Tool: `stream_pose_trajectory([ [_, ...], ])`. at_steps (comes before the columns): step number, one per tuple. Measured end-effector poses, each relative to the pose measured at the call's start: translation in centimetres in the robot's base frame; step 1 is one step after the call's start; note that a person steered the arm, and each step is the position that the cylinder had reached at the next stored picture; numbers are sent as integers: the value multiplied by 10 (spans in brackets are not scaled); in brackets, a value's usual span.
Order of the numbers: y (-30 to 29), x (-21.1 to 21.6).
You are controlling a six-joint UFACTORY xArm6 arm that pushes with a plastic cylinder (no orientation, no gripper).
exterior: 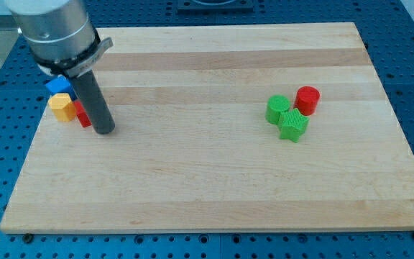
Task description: Push the green star into the red star
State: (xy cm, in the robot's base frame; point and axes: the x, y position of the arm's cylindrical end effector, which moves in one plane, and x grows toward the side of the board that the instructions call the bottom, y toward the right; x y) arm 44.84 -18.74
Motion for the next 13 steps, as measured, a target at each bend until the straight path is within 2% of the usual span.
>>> stream_pose_trajectory([
  [1, -12, -21],
  [3, 1, -11],
  [5, 123, 75],
  [6, 210, 109],
  [7, 302, 108],
  [8, 370, 60],
  [9, 379, 11],
  [10, 340, 0],
  [11, 325, 14],
  [12, 327, 54],
  [13, 318, 68],
])
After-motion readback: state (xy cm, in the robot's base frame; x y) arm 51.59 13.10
